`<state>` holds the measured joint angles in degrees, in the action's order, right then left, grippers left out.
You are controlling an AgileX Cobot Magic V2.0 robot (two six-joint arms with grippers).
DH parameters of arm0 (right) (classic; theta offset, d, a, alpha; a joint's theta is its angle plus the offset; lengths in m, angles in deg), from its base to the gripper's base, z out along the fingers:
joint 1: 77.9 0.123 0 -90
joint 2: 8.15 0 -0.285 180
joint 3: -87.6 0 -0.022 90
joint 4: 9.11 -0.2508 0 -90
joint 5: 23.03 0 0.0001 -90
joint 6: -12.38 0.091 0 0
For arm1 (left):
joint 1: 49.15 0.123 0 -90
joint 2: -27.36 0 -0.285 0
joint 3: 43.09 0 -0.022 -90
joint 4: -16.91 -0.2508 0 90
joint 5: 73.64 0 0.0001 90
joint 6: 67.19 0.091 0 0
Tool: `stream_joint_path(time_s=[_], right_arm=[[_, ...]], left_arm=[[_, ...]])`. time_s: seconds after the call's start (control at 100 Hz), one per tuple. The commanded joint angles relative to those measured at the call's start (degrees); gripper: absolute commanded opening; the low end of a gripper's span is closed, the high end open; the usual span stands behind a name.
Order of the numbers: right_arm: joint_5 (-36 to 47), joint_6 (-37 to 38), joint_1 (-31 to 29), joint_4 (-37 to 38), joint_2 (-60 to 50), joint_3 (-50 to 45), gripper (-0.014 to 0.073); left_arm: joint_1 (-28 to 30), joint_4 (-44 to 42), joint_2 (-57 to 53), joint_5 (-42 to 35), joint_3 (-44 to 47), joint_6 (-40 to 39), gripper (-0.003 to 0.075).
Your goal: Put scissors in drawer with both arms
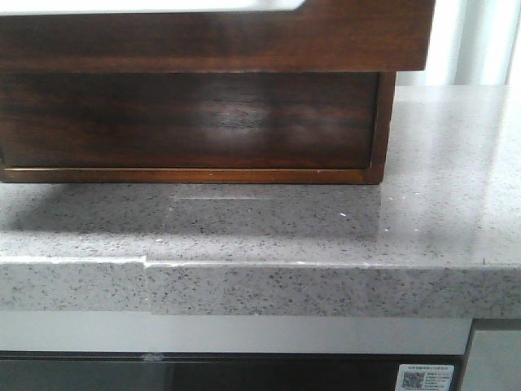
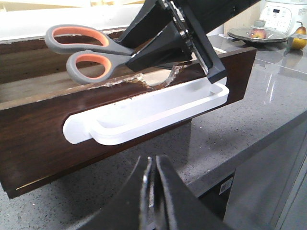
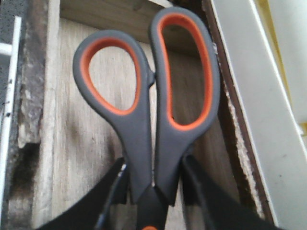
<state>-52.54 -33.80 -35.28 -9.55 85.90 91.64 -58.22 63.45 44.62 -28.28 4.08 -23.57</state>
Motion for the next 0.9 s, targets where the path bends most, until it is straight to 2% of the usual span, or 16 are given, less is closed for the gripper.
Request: stream_joint_path(time_s=[0.0,0.06,0.16,0.23,0.35,0.42,0.54,0.72,0.89], right_arm=[[4.16,-0.34,-0.24,0.44,-2.02,2.08,0.0412],[4.16,-0.24,-0.24,0.44,-2.47,2.08,0.0447],[4.35,2.28,-0.24,0.08,-4.0,2.08,0.0398],[4.09,6.23,-0.14,-0.34,-6.05,2.08,0.0305],[2.35,13.5,-0.14,-0.46,-11.34,1.54,0.0068],[1.96,14.25,-0.14,-0.61,-15.45,-0.14,-0.0002],[2.75,14.35,-0.14,-0.72,-24.66,-7.45,-0.0006],[7.16,14.76,-0.26,-0.72,-42.63,-25.89,-0.0006],[7.12,14.9,-0.26,-0.72,-60.25,-39.52,-0.0006]], left_arm=[[-0.31,2.66,0.64,-2.53,-1.75,0.24,-0.0019],[-0.31,2.66,0.64,-2.49,-1.75,0.24,-0.0019],[-0.31,2.66,0.64,-2.49,-1.75,0.24,-0.0019],[-0.31,2.66,0.64,-2.49,-1.75,0.24,-0.0019],[-0.31,2.66,0.64,-2.49,-1.75,0.13,-0.0019],[-0.31,2.53,0.64,-2.62,-1.75,0.03,-0.0019],[-0.31,1.54,0.64,-3.71,-1.75,-0.09,-0.0019],[-0.31,1.54,0.64,-4.89,-1.75,-0.09,-0.0019],[-0.31,1.54,0.64,-4.89,-1.75,-0.09,-0.0019]])
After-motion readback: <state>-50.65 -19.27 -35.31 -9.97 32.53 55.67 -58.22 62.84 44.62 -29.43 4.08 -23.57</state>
